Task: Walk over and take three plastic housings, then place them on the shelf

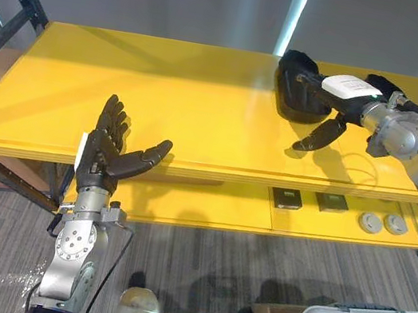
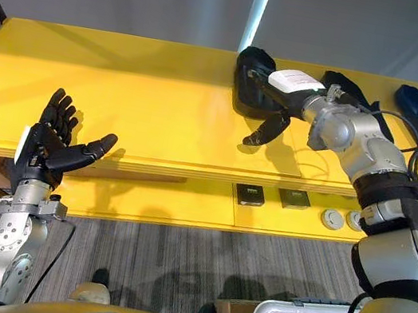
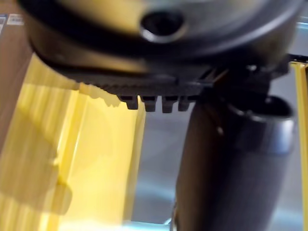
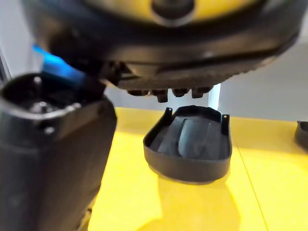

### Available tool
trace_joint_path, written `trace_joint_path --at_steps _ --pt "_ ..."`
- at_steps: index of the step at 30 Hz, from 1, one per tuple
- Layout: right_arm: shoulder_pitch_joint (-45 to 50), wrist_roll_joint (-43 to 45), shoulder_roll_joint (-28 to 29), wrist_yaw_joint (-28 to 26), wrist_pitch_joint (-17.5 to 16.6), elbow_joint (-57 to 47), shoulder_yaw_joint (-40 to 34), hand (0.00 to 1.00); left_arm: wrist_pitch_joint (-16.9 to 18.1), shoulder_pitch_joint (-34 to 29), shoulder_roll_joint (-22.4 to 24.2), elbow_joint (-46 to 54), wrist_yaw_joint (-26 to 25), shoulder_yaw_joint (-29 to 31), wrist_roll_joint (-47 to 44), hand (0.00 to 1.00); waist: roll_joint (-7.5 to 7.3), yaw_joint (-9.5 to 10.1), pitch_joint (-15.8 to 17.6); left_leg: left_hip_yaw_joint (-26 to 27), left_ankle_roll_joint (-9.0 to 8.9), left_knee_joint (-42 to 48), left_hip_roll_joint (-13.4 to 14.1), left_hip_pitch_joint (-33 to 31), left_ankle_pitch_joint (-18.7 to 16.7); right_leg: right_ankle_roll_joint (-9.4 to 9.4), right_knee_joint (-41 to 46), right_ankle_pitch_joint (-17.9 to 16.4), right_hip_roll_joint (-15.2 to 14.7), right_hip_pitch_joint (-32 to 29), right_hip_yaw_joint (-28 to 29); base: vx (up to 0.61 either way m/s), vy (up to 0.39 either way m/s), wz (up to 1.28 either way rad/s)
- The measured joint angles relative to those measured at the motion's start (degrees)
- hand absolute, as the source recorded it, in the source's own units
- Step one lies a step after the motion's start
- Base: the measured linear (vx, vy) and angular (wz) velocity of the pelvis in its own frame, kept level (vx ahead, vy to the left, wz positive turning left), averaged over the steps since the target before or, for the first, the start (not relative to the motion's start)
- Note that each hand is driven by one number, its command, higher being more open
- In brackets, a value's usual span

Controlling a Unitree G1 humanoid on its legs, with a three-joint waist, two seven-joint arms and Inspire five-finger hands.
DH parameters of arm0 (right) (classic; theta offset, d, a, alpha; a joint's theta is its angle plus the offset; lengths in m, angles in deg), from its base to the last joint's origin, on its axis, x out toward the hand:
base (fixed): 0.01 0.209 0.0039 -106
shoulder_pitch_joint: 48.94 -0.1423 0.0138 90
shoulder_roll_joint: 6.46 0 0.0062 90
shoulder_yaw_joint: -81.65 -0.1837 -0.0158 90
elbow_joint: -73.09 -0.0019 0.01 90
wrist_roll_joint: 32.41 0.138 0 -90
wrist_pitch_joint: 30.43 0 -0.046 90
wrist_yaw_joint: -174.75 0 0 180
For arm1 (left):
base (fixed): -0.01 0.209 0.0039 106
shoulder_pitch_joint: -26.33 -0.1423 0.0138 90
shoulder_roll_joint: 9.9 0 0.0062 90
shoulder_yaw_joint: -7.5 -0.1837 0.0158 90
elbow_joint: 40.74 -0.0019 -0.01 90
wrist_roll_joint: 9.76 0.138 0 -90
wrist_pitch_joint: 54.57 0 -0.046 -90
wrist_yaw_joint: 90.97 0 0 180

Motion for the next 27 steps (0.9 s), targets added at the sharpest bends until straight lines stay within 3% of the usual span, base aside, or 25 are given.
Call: trace_joint_path --at_steps 8,17,27 --pt "-6.1 -0.1 1.4 -3.2 0.4 7.5 1.3 1.00 0.0 0.1 0.3 -1.6 -0.3 -0.3 0.0 1.00 1.59 0.92 3.3 -0.9 0.13 0.1 -0.1 -0.1 0.3 -0.09 0.0 -0.1 -0.1 0.5 -0.9 -0.02 0.005 0.03" --pt "-10.3 -0.9 1.6 -13.3 2.3 12.0 3.8 1.00 0.8 0.4 0.5 -1.6 -0.2 -0.4 0.0 1.00 2.80 1.26 5.0 -1.6 0.29 0.0 -0.2 -0.8 0.7 -0.08 0.0 -0.1 -0.2 0.2 -1.7 0.00 0.006 0.03" --pt "-12.7 -1.1 1.6 -19.3 -3.2 12.8 7.3 1.00 1.3 1.1 0.5 -1.6 -0.1 -1.2 0.0 1.00 2.49 1.50 5.5 -1.6 0.31 -0.1 -0.2 -0.8 0.7 -0.13 0.0 -0.2 -0.2 0.2 -1.6 0.00 0.000 0.00"
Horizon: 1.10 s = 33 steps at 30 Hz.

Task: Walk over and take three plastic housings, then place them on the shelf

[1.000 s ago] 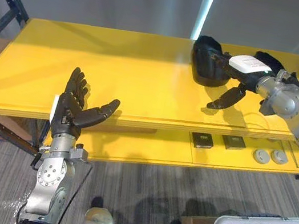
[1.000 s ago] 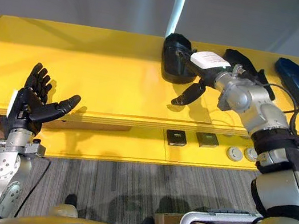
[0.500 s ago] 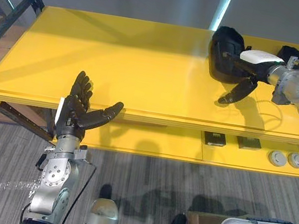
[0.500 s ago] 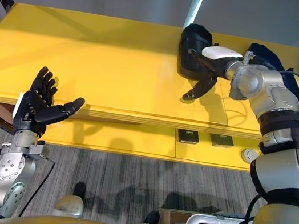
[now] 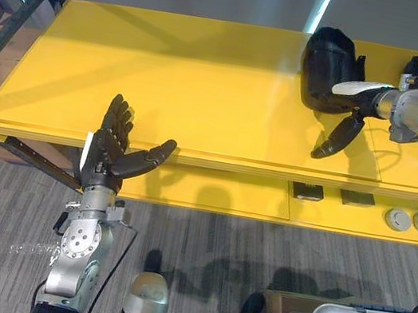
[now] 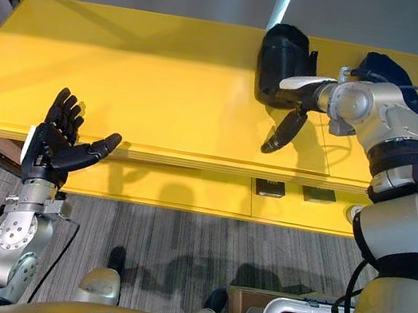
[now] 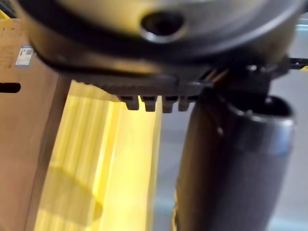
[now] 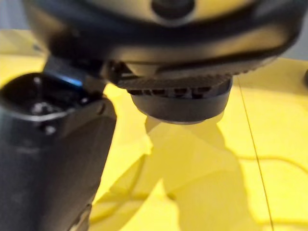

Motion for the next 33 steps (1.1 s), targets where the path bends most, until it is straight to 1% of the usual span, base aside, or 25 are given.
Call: trace_joint_path --at_steps 1,3,6,9,13,17,18,25,27,30,33 --pt "-0.3 -0.2 0.0 -0.1 -1.2 0.0 0.4 1.00 0.0 0.0 0.0 0.0 0.0 0.0 0.0 1.00 -0.05 -0.07 0.0 0.0 0.00 0.0 0.0 0.1 0.0 0.00 0.0 0.0 0.0 0.0 0.0 0.00 0.000 0.00" --pt "-0.3 -0.2 -0.1 -0.1 -2.3 -0.3 0.7 1.00 0.0 0.0 0.0 0.0 0.0 0.0 0.0 1.00 -0.19 -0.16 0.1 0.0 0.00 0.0 0.0 0.1 0.0 0.00 0.0 0.0 0.0 0.1 0.0 0.00 0.000 0.00" --pt "-0.3 -0.2 -0.4 -0.1 -3.4 -2.0 1.8 1.00 0.0 0.1 -0.1 0.0 0.1 0.0 0.0 1.00 -0.39 -0.13 0.2 0.4 0.00 -0.2 0.0 0.6 0.0 0.00 0.0 0.0 0.0 0.2 0.3 0.00 0.000 -0.05" --pt "-0.1 -0.2 -0.5 -0.2 -4.4 -3.5 2.7 1.00 0.0 0.1 -0.2 0.1 0.2 0.2 0.0 1.00 -0.99 -0.17 0.4 0.8 0.00 -0.3 0.0 1.0 0.0 0.00 0.0 0.0 0.0 0.3 0.7 0.00 0.000 -0.05" --pt "1.6 -0.2 -1.4 -0.3 -4.6 -5.8 2.7 1.00 0.1 0.2 -0.6 0.2 0.9 0.2 0.0 1.00 -1.87 -0.16 0.3 0.9 0.00 -0.3 0.0 1.2 0.0 0.00 0.0 0.0 0.0 0.4 0.8 0.00 0.000 0.00" --pt "3.7 0.0 -2.6 -0.1 -4.6 -8.2 2.6 1.00 0.0 0.0 -1.0 0.2 1.2 0.1 0.0 1.00 -2.29 -0.21 0.2 1.2 -0.01 -0.5 0.0 1.7 0.0 0.00 0.0 0.0 0.0 0.6 1.0 -0.01 0.007 -0.02" --pt "4.3 0.0 -2.6 0.0 -4.5 -8.8 2.6 1.00 0.0 -0.2 -1.2 0.2 1.2 0.1 0.0 1.00 -2.48 -0.47 0.1 1.3 0.00 -0.7 0.0 1.9 0.0 0.00 0.0 0.0 0.0 0.8 1.0 0.00 0.000 0.00" --pt "7.7 0.1 -2.8 0.2 -4.2 -11.3 2.5 1.00 0.2 -0.9 -2.3 0.2 1.2 0.2 0.0 1.00 -4.37 -1.29 -1.3 1.3 -0.05 -1.1 0.0 2.0 0.2 0.00 0.0 0.0 0.0 0.7 0.9 0.00 0.000 0.00" --pt "7.8 0.1 -2.9 0.0 -4.1 -11.9 2.5 1.00 0.2 -1.0 -2.3 0.2 1.2 0.3 0.0 1.00 -4.53 -1.46 -1.5 1.3 -0.06 -1.1 0.0 2.0 0.2 0.00 0.0 0.0 0.0 0.7 0.9 0.00 0.000 0.00" --pt "9.3 0.1 -4.9 -0.4 -3.8 -14.6 2.4 1.00 0.2 -1.1 -2.3 0.2 1.6 0.1 0.0 1.00 -4.54 -1.31 -1.7 1.3 -0.09 -1.1 0.0 2.0 0.2 0.00 0.0 0.0 0.0 0.7 0.9 0.00 0.000 0.00" --pt "10.3 0.1 -5.2 0.0 -3.7 -15.2 2.4 1.00 -0.2 -1.7 -2.3 0.2 1.7 0.0 0.0 1.00 -4.52 -1.47 -2.8 1.4 -0.09 -1.2 0.0 2.0 0.2 0.00 0.0 0.0 0.0 0.5 1.0 0.00 0.000 0.00"
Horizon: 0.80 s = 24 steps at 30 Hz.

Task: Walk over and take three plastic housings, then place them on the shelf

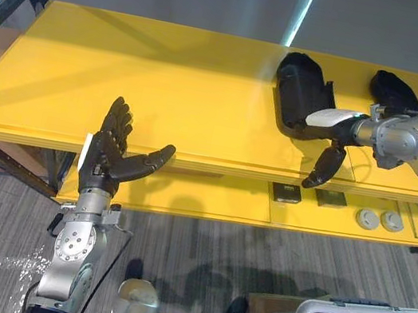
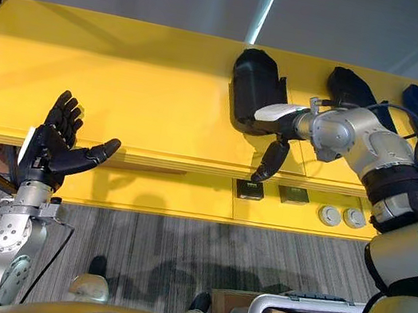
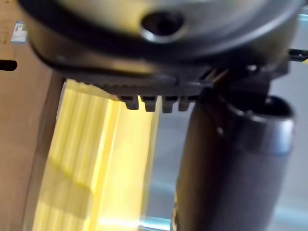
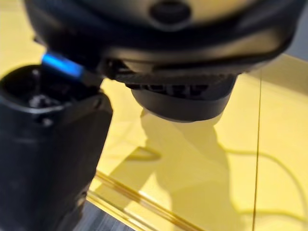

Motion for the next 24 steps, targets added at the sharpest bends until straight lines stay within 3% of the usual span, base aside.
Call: trace_joint_path --at_steps 8,15,24 --pt "1.9 -0.1 -0.2 11.1 0.4 -0.1 -0.2 1.00 0.0 -0.3 0.0 0.0 0.0 -0.2 0.0 1.00 0.06 -0.21 -0.2 0.0 0.01 0.1 0.0 0.0 0.1 0.02 0.0 0.0 0.0 0.0 0.1 0.00 0.000 0.00" --pt "1.9 0.1 -0.8 23.3 2.1 -3.8 -8.6 1.00 0.0 -0.4 0.1 -0.3 0.0 -0.5 0.0 1.00 0.80 -0.64 -0.8 0.0 0.01 0.0 0.0 0.0 0.1 0.02 0.0 0.0 0.0 0.0 0.1 0.00 0.000 0.00" --pt "2.3 0.1 -1.2 32.4 5.1 -8.6 -16.2 1.00 0.0 -2.2 0.1 -0.4 0.1 -1.2 0.0 1.00 1.44 -1.78 -2.5 0.2 0.01 -0.1 0.0 0.4 0.1 0.02 0.0 0.0 0.0 0.2 0.2 0.00 0.000 -0.01"
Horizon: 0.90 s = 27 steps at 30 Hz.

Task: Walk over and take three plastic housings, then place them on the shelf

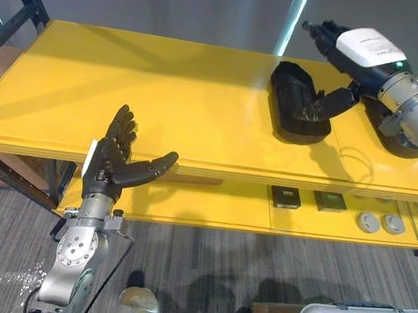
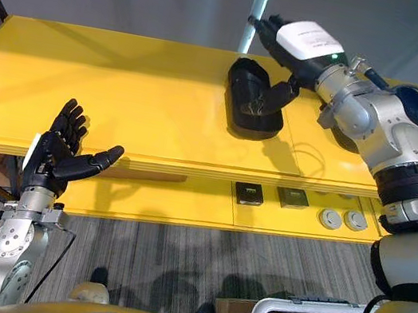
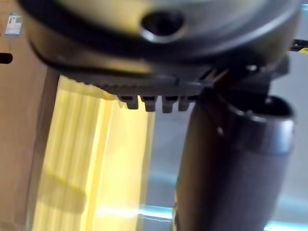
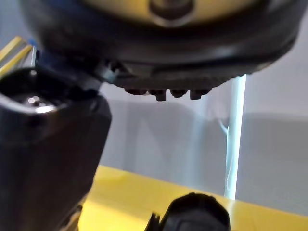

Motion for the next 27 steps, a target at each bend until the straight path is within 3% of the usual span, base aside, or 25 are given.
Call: trace_joint_path --at_steps 4,8,12,17,19,21,24,27 --pt "4.9 1.0 0.0 3.6 4.3 -3.9 -8.4 1.00 0.0 -0.3 0.0 -0.7 -0.1 -0.1 -0.1 1.00 0.11 -0.09 -1.2 0.9 -0.20 -1.2 0.0 0.7 0.2 0.03 0.0 0.0 0.0 -0.5 0.6 0.00 0.005 -0.07" --pt "13.7 10.5 0.0 3.8 8.7 -10.8 -21.1 1.00 0.1 -0.3 0.0 -0.7 -0.1 0.1 -0.3 1.00 0.28 -0.72 -1.5 1.2 -0.24 -1.2 -0.1 0.7 0.3 0.09 0.0 0.1 0.0 -0.7 1.1 0.01 0.014 -0.05" --pt "26.3 14.3 1.2 4.2 13.4 -19.2 -32.2 1.00 0.1 -0.4 0.1 -0.1 -0.1 0.7 -0.6 1.00 1.04 -2.77 -2.4 2.6 -0.36 -1.3 -0.1 0.7 0.2 0.10 0.0 0.1 0.0 -1.7 2.2 0.00 0.013 -0.14" --pt "41.6 25.4 12.2 4.7 14.3 -30.5 -43.2 1.00 0.2 -0.3 0.8 5.2 0.8 1.8 -1.9 1.00 2.59 -5.40 -3.7 5.4 -0.59 -1.3 0.2 1.2 -0.4 0.15 0.3 0.1 0.3 -3.5 5.0 -0.01 0.009 -0.29" --pt "48.1 31.3 18.3 4.6 14.3 -36.1 -47.3 1.00 1.0 -0.3 1.4 7.6 4.2 2.8 -6.4 1.00 2.86 -6.22 -4.4 6.6 -0.74 -1.3 0.5 1.7 -0.8 0.13 0.3 0.1 0.7 -3.8 6.2 0.00 0.002 -0.33" --pt "55.5 35.7 26.5 4.9 14.2 -42.1 -51.7 1.00 1.9 -0.3 2.6 10.5 10.8 3.6 -14.2 1.00 2.72 -7.50 -5.2 8.0 -0.90 -0.9 0.7 2.0 -1.4 0.11 0.5 0.1 1.0 -4.6 7.7 0.01 0.006 -0.34" --pt "65.3 35.8 38.0 7.5 14.0 -45.6 -55.2 1.00 2.8 -0.3 3.4 14.2 17.4 2.4 -19.1 1.00 2.06 -9.18 -5.5 11.0 -1.05 -0.6 0.7 3.3 -2.4 0.04 1.3 0.0 1.2 -5.8 10.8 0.00 0.014 -0.48" --pt "75.3 35.8 46.3 10.6 14.2 -45.7 -57.9 1.00 3.9 -0.3 3.5 15.5 20.1 -0.5 -20.1 1.00 1.59 -11.20 -5.8 15.1 -1.25 1.0 0.6 4.3 -4.5 0.12 1.6 0.1 1.5 -7.4 14.9 0.01 0.020 -0.69"
